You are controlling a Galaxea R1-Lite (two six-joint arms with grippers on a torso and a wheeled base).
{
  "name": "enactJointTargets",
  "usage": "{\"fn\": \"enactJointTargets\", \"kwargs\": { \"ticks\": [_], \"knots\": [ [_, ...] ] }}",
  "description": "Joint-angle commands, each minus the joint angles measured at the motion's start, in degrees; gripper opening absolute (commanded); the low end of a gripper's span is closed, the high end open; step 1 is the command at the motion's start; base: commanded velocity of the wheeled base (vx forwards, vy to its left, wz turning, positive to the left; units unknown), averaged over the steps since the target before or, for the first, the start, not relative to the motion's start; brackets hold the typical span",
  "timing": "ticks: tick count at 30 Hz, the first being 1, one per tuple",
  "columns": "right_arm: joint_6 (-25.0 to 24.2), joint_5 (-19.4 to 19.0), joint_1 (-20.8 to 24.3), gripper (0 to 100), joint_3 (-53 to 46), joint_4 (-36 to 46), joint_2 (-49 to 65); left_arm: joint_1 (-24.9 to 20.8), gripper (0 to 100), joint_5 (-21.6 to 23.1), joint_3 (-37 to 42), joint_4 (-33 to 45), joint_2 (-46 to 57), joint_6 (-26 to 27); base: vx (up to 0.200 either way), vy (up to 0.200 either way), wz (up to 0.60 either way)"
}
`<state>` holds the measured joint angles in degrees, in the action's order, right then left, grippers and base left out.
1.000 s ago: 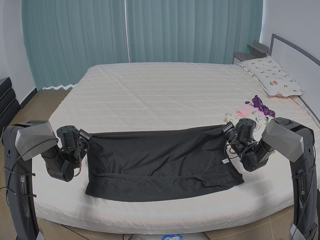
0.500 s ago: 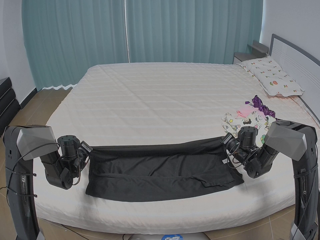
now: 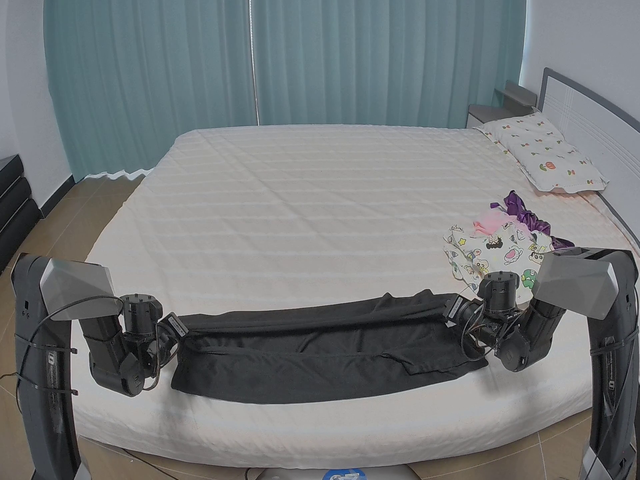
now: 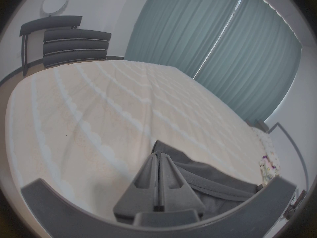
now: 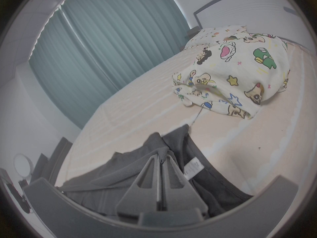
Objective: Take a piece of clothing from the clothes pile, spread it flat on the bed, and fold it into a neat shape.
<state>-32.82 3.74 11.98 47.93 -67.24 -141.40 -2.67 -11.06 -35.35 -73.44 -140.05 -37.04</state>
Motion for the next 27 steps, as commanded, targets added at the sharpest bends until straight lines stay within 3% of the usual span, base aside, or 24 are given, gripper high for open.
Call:
{"fn": "enactJointTargets", "kwargs": {
  "ticks": [1, 12, 13, 17, 18, 27],
  "knots": [
    [2.58, -0.40, 0.41, 0, -2.14, 1.41, -0.90, -0.32, 0, -0.02, 1.08, 0.22, -2.07, 1.09, 0.000, 0.000, 0.00],
    [5.57, -0.40, 0.85, 0, -3.11, 3.17, -1.42, -0.41, 0, -0.02, 2.04, 0.31, -3.30, 4.08, 0.000, 0.000, 0.00],
    [5.66, -0.40, 0.94, 100, -3.11, 3.43, -1.51, -0.49, 0, -0.11, 2.04, 0.31, -3.30, 4.08, 0.000, 0.000, 0.00],
    [5.57, -0.40, 1.02, 100, -2.93, 4.31, -1.51, -0.49, 0, -0.11, 2.22, 0.31, -3.30, 4.08, 0.000, 0.000, 0.00],
    [5.57, -0.40, 1.02, 100, -2.93, 4.31, -1.34, -0.49, 100, -0.11, 2.31, 0.31, -3.22, 4.08, 0.000, 0.000, 0.00],
    [4.52, 0.12, 0.23, 100, -3.20, 4.49, 2.44, 0.56, 100, -0.02, 3.45, 0.22, 0.04, 3.11, 0.000, 0.000, 0.00]
  ]
}}
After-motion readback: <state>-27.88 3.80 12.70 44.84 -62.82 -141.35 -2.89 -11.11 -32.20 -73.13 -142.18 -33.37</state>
